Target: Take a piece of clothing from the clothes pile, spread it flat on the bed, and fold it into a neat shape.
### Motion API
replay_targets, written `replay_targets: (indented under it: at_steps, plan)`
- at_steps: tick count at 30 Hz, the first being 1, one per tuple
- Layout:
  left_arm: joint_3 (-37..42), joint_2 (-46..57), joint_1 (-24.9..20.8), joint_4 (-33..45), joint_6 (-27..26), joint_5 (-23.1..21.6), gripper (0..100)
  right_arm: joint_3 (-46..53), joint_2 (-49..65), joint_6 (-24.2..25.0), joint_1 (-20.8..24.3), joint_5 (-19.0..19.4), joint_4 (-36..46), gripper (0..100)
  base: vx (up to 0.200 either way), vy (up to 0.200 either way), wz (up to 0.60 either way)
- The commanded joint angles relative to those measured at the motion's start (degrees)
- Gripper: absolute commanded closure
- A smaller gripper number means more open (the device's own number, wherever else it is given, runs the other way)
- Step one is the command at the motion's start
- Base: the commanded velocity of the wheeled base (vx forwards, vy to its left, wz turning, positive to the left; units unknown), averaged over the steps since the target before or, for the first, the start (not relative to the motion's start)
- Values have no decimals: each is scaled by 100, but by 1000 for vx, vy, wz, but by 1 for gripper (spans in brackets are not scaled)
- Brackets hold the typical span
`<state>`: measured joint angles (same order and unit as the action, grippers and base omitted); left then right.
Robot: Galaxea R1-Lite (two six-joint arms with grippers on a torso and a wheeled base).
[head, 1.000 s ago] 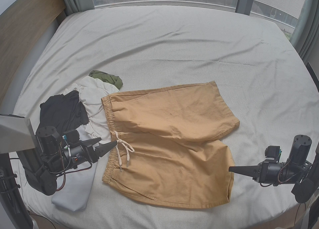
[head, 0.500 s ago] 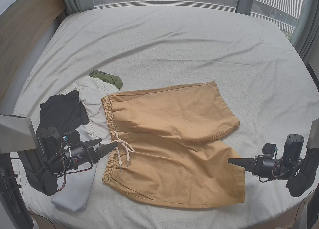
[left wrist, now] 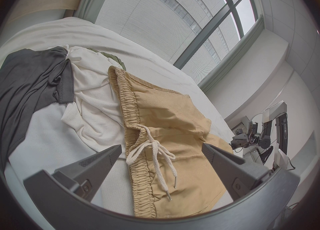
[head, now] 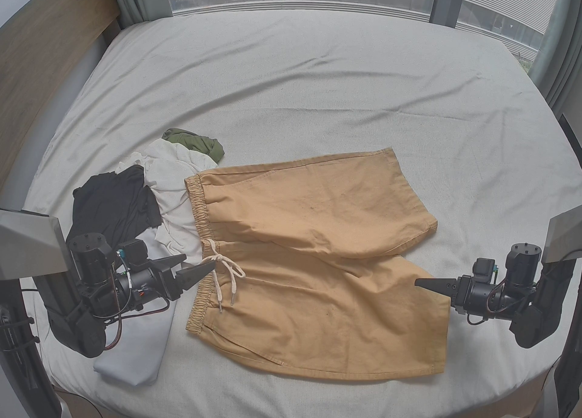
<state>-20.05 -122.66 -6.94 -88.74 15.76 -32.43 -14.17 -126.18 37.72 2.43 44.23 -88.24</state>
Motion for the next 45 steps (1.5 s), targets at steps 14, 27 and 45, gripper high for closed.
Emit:
replay_targets:
  at_steps: [14,27,45]
  plan:
    - [-25,-12,-1,-3,6,0,0,-702,191,816,-76,7,-27,0,0,0,0]
    - [-34,-3,-1,-3,6,0,0,-851,1201,1405,-190,7,-9,0,0,0,0]
    - [239,-39,-71,-3,6,0,0,-702,885,974,-691,7,-1,0,0,0,0]
